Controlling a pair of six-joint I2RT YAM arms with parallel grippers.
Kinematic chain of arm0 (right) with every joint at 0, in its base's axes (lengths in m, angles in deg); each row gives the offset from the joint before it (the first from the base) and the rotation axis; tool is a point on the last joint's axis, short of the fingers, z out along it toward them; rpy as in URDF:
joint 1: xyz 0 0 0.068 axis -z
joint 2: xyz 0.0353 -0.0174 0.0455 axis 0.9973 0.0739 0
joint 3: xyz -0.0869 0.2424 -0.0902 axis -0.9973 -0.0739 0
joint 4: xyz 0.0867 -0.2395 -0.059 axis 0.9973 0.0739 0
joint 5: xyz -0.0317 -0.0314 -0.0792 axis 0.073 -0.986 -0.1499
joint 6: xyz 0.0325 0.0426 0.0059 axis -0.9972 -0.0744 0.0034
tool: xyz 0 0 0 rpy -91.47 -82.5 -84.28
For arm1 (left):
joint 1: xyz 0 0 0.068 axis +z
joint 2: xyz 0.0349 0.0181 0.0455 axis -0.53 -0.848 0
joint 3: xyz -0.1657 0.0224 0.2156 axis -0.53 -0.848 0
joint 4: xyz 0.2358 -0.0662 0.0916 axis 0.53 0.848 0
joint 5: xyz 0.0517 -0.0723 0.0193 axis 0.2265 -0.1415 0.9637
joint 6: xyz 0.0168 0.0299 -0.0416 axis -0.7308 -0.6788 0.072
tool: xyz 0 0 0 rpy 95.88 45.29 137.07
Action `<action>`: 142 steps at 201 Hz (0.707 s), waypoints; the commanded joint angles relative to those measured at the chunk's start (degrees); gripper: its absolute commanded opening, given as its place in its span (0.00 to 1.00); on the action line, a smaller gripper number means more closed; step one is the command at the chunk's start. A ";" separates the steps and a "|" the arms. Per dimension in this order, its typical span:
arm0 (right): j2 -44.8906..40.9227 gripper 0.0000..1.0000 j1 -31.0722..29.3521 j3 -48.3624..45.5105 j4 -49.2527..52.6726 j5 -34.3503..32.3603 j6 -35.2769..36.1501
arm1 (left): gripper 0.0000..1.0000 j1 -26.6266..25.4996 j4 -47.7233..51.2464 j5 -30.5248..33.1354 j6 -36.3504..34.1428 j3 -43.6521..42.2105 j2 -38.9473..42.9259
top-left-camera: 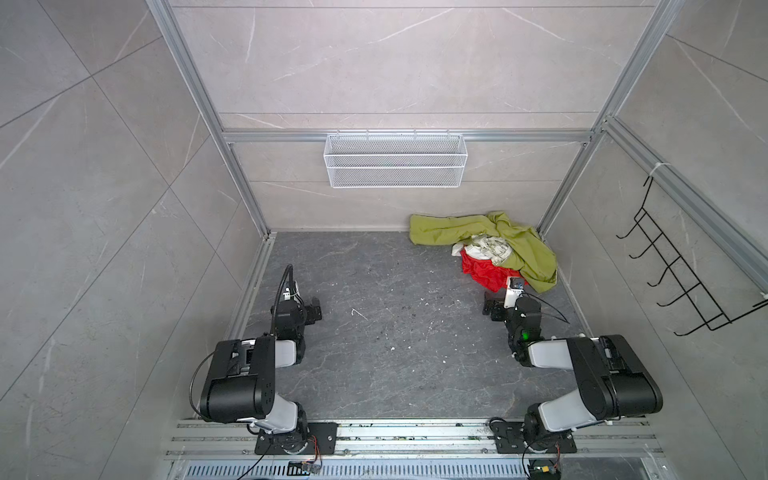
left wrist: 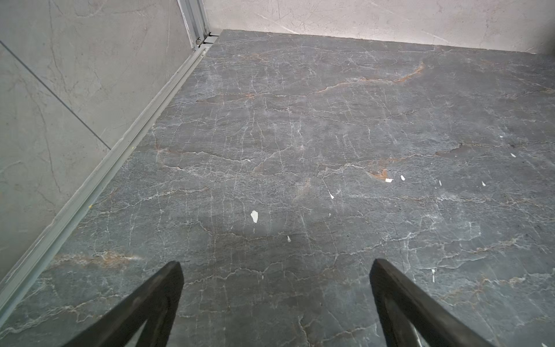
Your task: Pick out a specific cloth from the pile
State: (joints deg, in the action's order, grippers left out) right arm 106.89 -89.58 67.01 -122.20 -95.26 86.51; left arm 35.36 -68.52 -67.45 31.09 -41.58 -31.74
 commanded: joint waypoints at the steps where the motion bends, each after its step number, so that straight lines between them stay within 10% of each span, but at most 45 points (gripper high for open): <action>1: 0.18 1.00 0.39 1.08 0.25 0.97 0.53 | 1.00 -0.18 -2.71 -0.66 0.33 0.03 0.68; 142: -0.06 1.00 0.91 0.92 0.03 1.47 0.42 | 1.00 -1.31 -2.73 0.87 -0.45 0.03 0.73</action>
State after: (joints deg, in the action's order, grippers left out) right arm 106.89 -88.99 67.01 -122.20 -94.23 86.51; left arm 35.29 -68.52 -67.43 31.09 -41.58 -31.74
